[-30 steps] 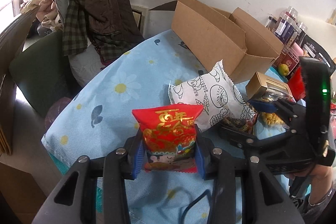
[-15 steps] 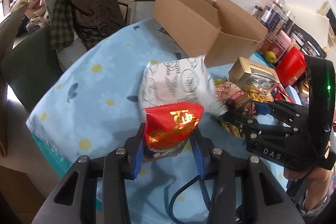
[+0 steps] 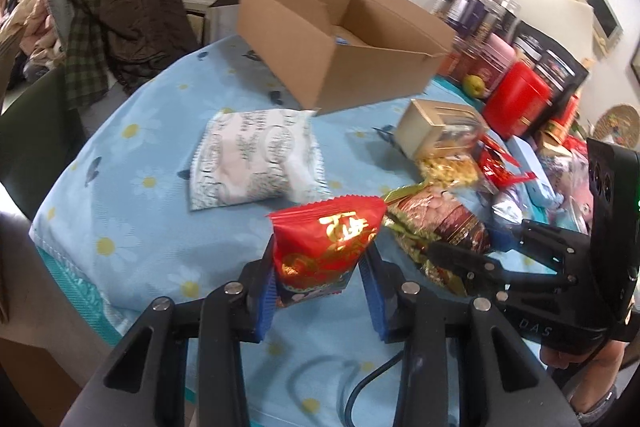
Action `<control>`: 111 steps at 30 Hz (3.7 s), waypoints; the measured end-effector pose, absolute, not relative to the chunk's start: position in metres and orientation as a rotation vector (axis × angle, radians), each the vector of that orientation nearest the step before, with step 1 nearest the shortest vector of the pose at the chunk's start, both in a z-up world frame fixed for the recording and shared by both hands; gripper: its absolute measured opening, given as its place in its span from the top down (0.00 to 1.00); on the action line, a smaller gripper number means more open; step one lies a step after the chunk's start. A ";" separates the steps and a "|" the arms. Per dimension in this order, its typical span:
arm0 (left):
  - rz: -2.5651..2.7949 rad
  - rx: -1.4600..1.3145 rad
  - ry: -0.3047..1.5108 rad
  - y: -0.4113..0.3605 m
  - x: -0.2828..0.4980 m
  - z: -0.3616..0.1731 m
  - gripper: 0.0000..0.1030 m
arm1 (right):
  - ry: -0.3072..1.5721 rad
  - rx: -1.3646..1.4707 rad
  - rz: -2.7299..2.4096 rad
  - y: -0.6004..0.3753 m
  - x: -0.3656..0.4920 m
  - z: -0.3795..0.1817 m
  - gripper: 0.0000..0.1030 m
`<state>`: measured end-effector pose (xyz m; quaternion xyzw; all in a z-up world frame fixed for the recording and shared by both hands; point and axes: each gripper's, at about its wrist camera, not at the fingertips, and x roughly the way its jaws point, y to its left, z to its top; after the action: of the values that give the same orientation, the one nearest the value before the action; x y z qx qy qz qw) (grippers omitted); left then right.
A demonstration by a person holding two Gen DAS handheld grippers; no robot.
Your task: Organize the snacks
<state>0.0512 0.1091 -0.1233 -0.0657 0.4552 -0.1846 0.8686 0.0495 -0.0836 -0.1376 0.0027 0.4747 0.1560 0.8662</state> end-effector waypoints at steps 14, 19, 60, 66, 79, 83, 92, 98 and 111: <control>-0.488 -0.109 1.109 0.081 0.040 -0.150 0.64 | 1.043 0.004 0.293 -0.101 0.021 -0.145 0.51; -0.484 -0.128 1.119 0.081 0.040 -0.155 0.64 | 1.095 0.008 0.295 -0.099 0.032 -0.156 0.38; -0.518 -0.074 0.815 0.060 0.036 -0.066 0.70 | 0.819 -0.012 0.327 -0.109 0.012 -0.069 0.60; -0.520 -0.077 0.741 0.057 0.050 -0.041 0.70 | 0.744 -0.036 0.327 -0.112 0.021 -0.046 0.60; -0.558 -0.072 0.560 0.045 0.103 0.017 0.78 | 0.572 -0.076 0.332 -0.117 0.072 0.014 0.60; -0.553 -0.070 0.551 0.039 0.129 0.020 0.78 | 0.558 -0.071 0.323 -0.120 0.101 0.019 0.60; -0.522 -0.075 0.599 0.037 0.160 0.007 0.78 | 0.585 -0.063 0.305 -0.129 0.130 0.008 0.60; -0.461 -0.030 0.659 0.040 0.155 -0.007 0.78 | 0.629 -0.058 0.308 -0.129 0.124 -0.007 0.60; -0.344 -0.021 0.885 0.051 0.135 -0.064 0.63 | 0.730 -0.011 0.262 -0.132 0.082 -0.041 0.59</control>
<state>0.1353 0.0508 -0.0643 -0.0103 0.4263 -0.1654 0.8893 0.0816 -0.1318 -0.0409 -0.0052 0.3561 0.1276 0.9257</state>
